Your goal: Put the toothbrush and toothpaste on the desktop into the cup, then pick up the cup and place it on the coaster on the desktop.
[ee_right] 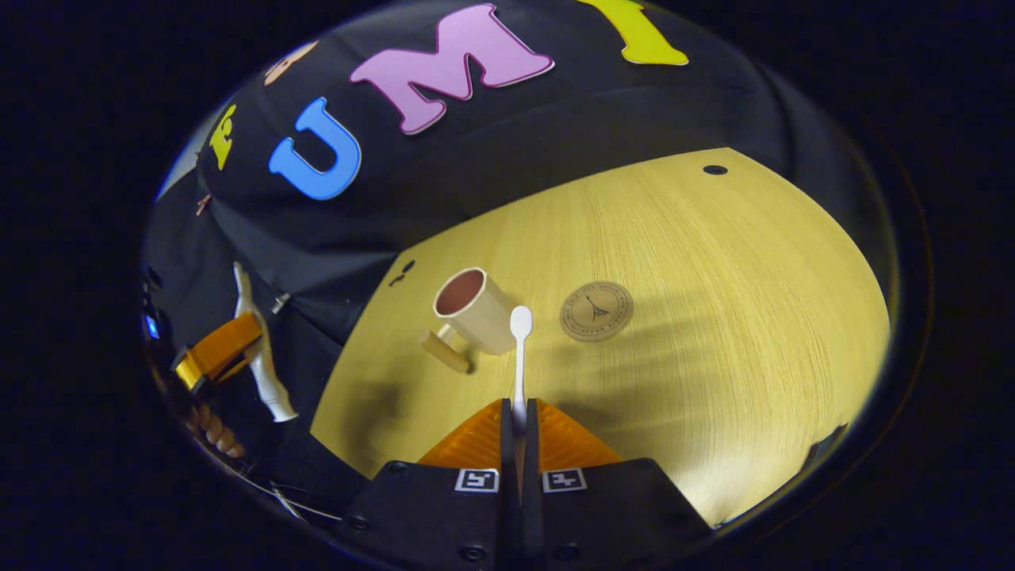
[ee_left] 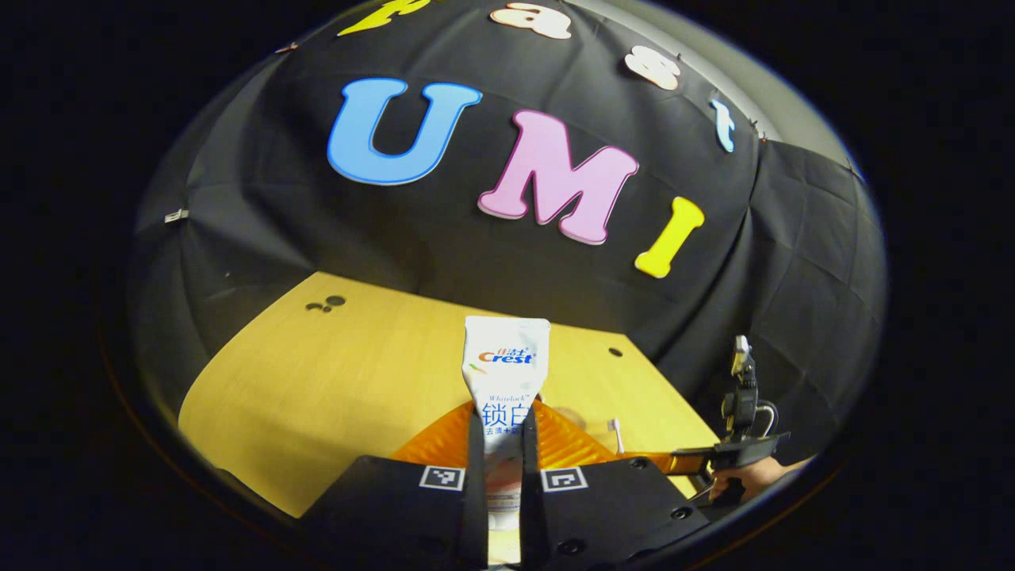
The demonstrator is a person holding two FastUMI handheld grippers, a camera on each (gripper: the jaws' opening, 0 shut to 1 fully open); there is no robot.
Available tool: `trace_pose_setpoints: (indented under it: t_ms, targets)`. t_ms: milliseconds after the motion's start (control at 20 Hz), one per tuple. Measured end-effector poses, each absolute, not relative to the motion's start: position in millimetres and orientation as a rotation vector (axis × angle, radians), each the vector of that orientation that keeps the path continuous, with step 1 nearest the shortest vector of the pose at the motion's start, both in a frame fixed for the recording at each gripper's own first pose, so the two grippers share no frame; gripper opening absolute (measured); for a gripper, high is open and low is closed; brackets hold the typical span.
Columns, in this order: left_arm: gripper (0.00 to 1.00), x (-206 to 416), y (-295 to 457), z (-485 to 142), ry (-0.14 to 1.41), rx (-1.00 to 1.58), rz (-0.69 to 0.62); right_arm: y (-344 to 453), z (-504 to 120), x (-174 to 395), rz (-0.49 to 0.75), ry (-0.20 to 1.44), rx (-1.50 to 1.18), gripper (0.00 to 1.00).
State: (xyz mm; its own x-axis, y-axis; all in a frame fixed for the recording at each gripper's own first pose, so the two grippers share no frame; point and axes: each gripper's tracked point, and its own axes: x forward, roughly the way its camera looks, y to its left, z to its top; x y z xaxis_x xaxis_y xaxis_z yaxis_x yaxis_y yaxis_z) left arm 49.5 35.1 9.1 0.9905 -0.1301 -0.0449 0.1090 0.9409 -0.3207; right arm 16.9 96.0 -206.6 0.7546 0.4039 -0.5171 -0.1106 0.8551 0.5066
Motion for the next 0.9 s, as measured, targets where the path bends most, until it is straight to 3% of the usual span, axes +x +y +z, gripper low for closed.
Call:
trace_pose_setpoints:
  t_ms: [400,900]
  targets:
    - [0.20,148,6,58,-0.037,-0.282,-0.225,42,-186,-5,0.267,0.612,0.499,0.05]
    - [0.20,256,-3,0,0.065,-0.233,-0.241,-12,-190,-13,0.134,0.556,0.526,0.05]
